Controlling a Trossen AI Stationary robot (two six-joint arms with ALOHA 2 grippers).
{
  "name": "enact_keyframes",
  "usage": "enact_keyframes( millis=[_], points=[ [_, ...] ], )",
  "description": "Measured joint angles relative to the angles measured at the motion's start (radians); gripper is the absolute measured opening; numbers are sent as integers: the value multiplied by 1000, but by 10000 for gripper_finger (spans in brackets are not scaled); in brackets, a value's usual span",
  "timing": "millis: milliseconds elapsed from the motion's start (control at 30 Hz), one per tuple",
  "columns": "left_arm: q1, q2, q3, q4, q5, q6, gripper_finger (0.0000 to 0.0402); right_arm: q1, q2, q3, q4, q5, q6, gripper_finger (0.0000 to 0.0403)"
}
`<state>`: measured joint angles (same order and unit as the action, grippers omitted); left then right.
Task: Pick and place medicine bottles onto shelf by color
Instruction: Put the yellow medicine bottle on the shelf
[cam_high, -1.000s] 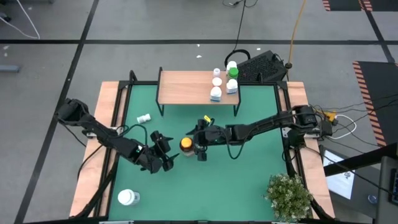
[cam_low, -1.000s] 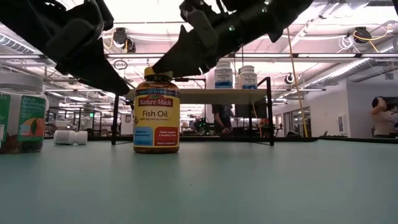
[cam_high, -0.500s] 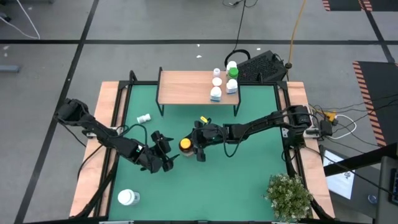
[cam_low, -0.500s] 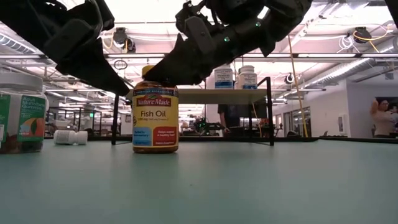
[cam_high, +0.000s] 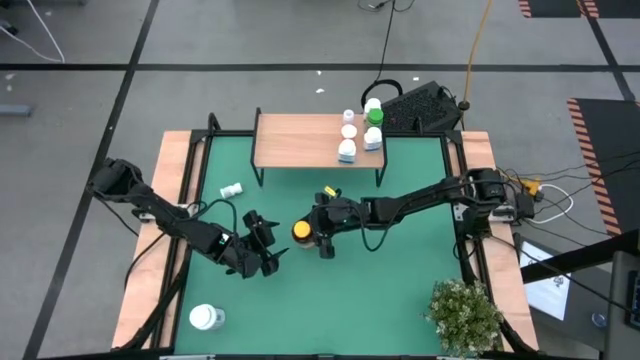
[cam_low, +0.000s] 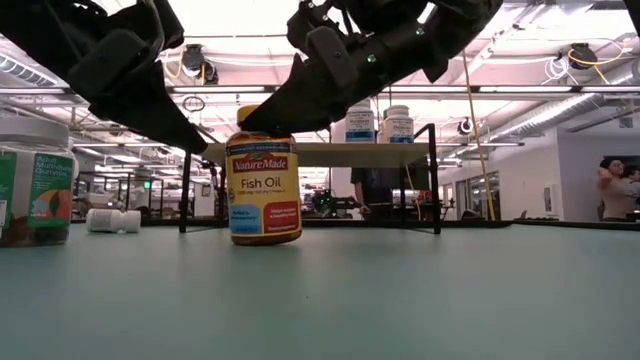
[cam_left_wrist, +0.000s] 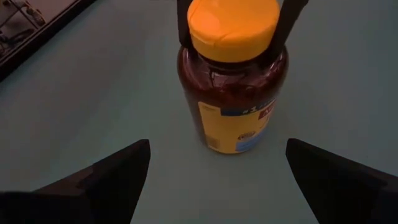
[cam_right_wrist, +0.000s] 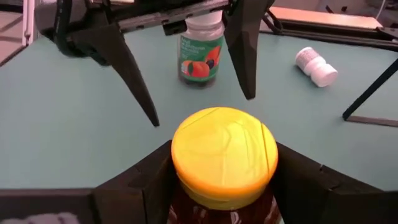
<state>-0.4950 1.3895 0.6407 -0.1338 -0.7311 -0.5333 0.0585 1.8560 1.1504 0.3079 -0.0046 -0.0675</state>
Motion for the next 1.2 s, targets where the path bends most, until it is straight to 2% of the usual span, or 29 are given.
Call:
enact_keyframes(
  millis=[233,433,833,967,1200],
  points=[
    [0,0,0,-4,0,-15,379,0,-20,-1,-12,-2,-5,213],
    [1,0,0,2,0,-37,379,3,-68,-1,-56,-51,-4,213],
    [1,0,0,-3,0,-143,379,34,-260,9,-211,-55,-132,213],
    [1,0,0,-3,0,-184,379,-8,-318,106,-347,-54,-195,213],
    [1,0,0,3,24,-210,379,-155,-321,387,-572,-48,-326,213]
  ],
)
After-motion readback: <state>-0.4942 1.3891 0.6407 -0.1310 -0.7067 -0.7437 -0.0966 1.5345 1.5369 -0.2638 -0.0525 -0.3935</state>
